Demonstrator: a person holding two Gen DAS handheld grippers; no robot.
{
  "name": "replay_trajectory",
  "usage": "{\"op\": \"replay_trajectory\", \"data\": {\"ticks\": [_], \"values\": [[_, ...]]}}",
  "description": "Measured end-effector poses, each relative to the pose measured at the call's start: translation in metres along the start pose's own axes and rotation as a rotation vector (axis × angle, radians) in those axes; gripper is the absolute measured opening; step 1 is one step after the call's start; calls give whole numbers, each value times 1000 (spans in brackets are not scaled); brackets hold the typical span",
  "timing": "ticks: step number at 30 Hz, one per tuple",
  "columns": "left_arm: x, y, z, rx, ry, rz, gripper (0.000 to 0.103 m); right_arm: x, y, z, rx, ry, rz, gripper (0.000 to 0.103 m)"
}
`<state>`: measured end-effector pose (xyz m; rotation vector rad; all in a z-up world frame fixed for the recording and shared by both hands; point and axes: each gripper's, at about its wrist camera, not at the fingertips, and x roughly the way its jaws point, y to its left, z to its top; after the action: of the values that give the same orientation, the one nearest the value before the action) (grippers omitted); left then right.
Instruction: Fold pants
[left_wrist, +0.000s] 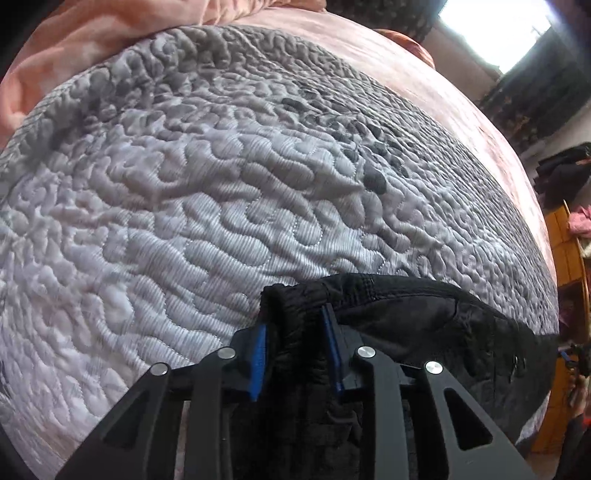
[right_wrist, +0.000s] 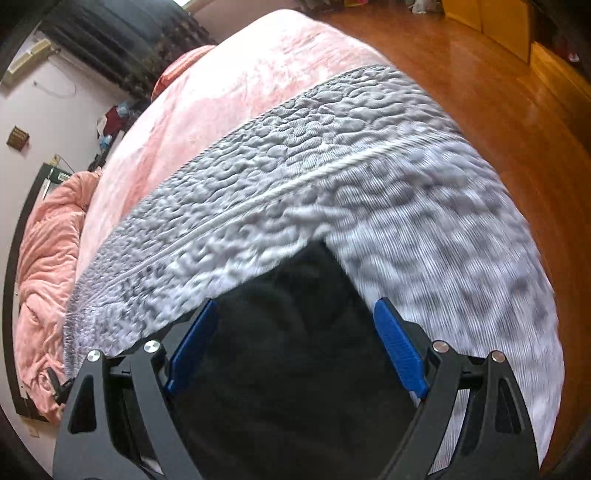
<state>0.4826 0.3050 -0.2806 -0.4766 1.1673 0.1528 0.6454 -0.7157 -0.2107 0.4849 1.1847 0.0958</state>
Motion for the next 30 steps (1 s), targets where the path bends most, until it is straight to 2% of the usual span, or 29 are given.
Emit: {"op": "replay_trajectory", "data": {"ticks": [6, 9, 10, 11, 13, 14, 18, 20, 25, 30], "values": [[0, 1, 0, -51, -14, 18, 30, 48, -6, 21, -64, 72, 17, 85], [-1, 0, -2, -72, -24, 31, 30, 54, -3, 15, -120, 112, 22, 73], [-1, -1, -2, -73, -27, 37, 30, 51, -3, 13, -116, 118, 45, 56], [-3, -3, -2, -73, -35, 46, 29, 48, -6, 12, -88, 131, 93, 33], [-7, -5, -3, -84, -52, 58, 28, 41, -5, 10, -97, 122, 102, 13], [-10, -5, -3, -95, -61, 62, 25, 35, -2, 8, -107, 113, 105, 11], [-31, -10, -4, -111, -105, 76, 17, -4, 15, -2, -135, 31, 85, 8], [-49, -10, -5, -127, -137, 59, 14, -31, 21, -6, -142, -13, 87, 8], [-97, -17, -14, -126, -208, 0, 13, -104, 37, -28, -173, -113, 86, 6], [-147, -20, -33, -121, -268, -83, 12, -177, 40, -67, -175, -204, 63, 6]]}}
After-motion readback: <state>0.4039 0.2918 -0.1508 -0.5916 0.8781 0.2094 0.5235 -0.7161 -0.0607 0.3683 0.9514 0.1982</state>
